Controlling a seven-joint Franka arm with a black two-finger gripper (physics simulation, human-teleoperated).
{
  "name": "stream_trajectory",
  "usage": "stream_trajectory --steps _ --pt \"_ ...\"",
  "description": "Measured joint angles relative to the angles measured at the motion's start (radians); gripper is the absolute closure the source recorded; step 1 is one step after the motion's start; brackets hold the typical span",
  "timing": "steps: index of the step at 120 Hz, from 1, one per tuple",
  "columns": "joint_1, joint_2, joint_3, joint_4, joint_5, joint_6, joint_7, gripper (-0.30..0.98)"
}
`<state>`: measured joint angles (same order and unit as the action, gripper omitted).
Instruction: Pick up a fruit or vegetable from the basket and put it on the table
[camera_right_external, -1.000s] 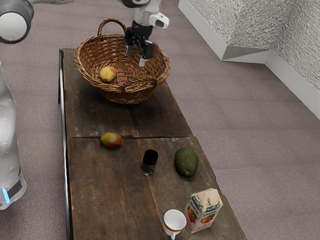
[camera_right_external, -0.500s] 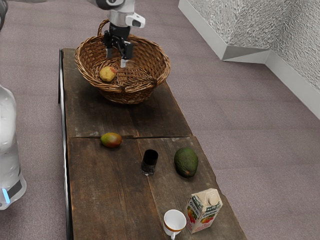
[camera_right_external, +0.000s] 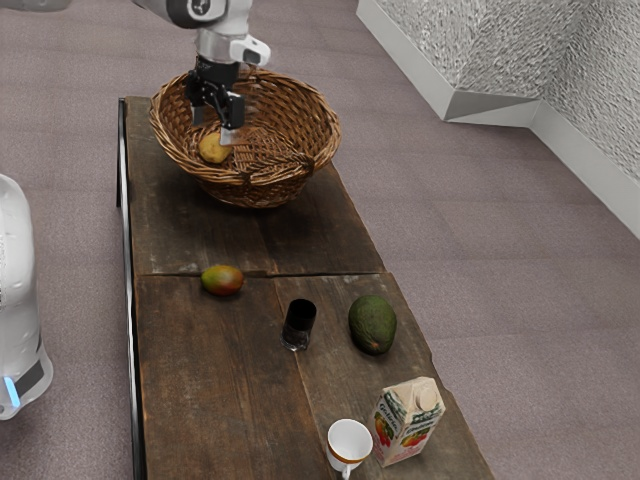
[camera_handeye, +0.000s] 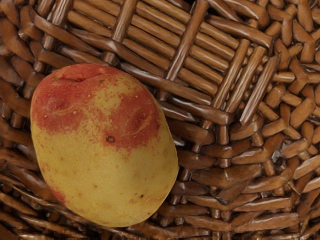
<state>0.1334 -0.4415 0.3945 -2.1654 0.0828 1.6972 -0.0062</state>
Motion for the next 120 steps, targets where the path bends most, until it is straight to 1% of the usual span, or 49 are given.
stream_trajectory --steps 26,44,120 --pt "0.022 0.006 -0.004 0.001 0.031 0.001 -0.001 0.0" --pt "0.02 0.045 -0.005 0.027 0.049 0.001 -0.002 0.0" --pt "0.014 0.126 -0.016 0.06 0.053 0.005 -0.005 0.0"
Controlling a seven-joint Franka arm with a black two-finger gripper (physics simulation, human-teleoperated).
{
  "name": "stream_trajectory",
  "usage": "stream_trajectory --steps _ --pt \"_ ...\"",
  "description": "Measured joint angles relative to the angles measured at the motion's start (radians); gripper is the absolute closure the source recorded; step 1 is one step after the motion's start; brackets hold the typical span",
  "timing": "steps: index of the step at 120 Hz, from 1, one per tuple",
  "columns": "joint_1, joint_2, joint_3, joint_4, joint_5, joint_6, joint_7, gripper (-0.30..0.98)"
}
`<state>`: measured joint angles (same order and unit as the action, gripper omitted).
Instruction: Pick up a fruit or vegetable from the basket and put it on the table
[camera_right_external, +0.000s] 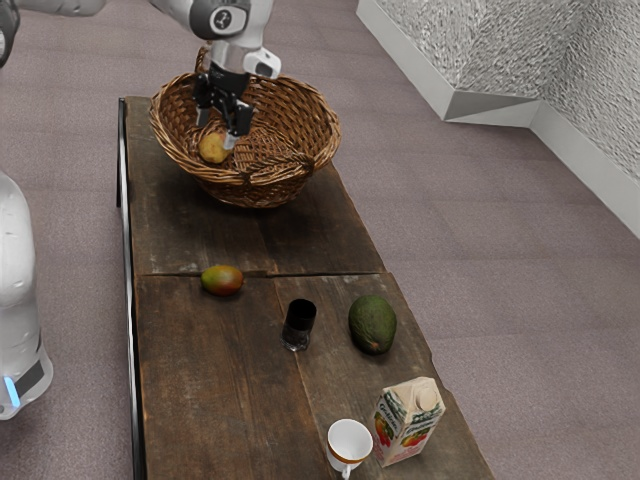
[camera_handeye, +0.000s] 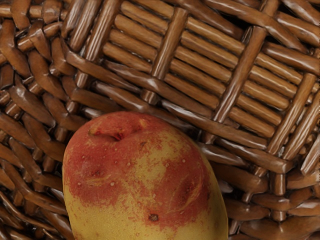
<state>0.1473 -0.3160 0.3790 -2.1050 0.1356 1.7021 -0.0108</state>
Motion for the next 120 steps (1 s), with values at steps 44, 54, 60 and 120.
stream_trajectory --steps 44,54,60,120 --pt "-0.001 0.015 0.0 -0.028 -0.001 0.051 -0.001 0.0" --pt "0.0 0.016 0.002 -0.034 -0.001 0.057 -0.001 0.0" --pt "0.0 0.021 0.003 -0.035 -0.001 0.061 -0.001 0.0" --pt "0.002 0.052 0.013 -0.027 0.005 0.104 0.003 0.36"
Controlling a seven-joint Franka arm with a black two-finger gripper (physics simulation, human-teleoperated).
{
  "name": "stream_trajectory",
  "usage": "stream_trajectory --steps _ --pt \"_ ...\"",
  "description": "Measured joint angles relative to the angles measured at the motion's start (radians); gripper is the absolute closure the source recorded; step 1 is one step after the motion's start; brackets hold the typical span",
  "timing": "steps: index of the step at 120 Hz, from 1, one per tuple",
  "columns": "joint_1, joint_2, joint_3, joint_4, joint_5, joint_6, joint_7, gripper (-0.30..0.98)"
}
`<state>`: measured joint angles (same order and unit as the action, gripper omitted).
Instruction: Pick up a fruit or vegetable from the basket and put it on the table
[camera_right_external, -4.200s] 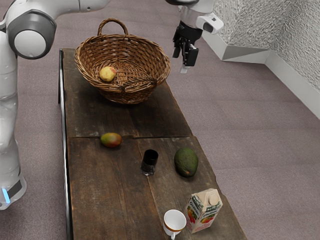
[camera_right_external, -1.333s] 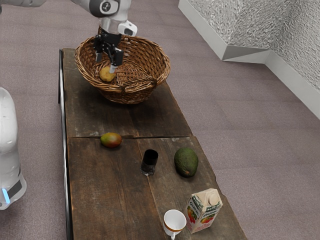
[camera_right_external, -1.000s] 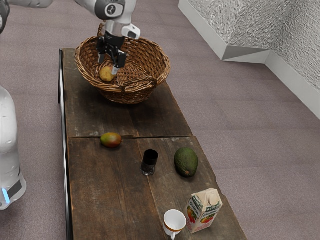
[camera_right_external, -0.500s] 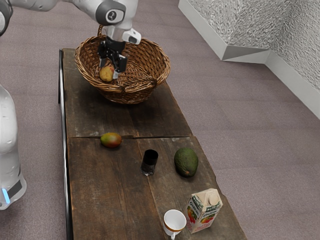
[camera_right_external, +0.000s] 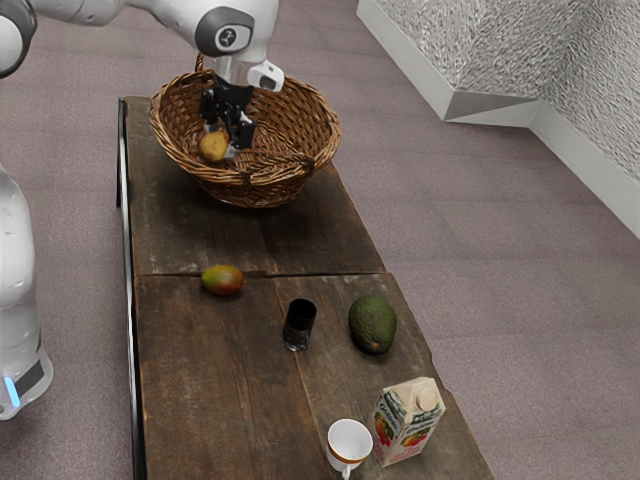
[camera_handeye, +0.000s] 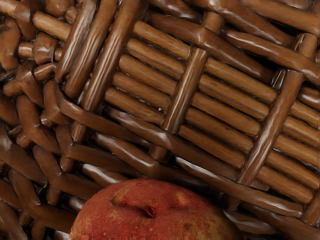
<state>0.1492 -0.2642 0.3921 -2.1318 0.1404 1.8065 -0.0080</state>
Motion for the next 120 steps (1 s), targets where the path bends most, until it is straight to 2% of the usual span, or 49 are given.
stream_trajectory --steps 18,42,66,97,120 --pt "-0.002 -0.014 -0.011 0.022 0.005 0.003 0.0 0.42" --pt "-0.012 -0.022 -0.069 0.139 0.005 -0.005 0.011 0.39" --pt "-0.014 -0.035 -0.21 0.204 -0.008 -0.025 0.026 0.41" --pt "-0.03 0.001 -0.394 0.263 -0.069 -0.037 0.037 0.42" --pt "-0.029 0.01 -0.472 0.273 -0.099 -0.043 0.042 0.45"
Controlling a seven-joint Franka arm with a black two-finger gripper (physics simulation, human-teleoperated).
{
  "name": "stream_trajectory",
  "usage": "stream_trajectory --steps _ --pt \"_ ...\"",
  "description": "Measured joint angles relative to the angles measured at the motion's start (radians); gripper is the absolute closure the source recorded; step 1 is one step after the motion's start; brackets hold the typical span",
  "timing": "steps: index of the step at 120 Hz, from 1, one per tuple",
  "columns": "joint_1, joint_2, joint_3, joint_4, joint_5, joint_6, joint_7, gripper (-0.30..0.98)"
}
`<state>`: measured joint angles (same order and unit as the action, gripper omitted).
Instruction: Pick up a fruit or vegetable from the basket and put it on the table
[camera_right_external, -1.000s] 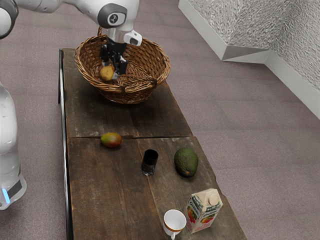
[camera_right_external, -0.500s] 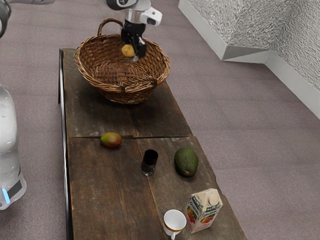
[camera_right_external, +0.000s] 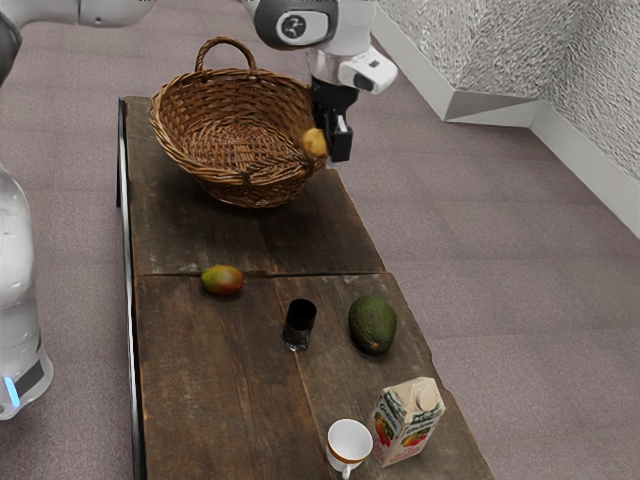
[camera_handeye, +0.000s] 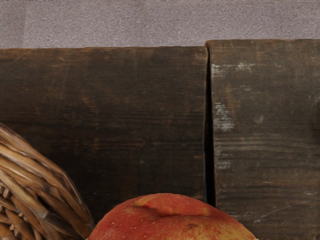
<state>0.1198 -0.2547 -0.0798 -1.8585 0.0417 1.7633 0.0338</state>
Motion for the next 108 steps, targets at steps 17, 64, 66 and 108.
stream_trajectory --steps 17,64,66,108 --pt "-0.011 0.031 -0.03 0.024 -0.015 -0.006 0.002 0.5" --pt "-0.036 0.081 -0.079 0.063 -0.034 -0.009 0.007 0.5" --pt "-0.037 0.081 -0.081 0.063 -0.035 -0.009 0.007 0.5" --pt "-0.031 0.112 -0.094 0.089 -0.046 -0.011 0.011 0.1"
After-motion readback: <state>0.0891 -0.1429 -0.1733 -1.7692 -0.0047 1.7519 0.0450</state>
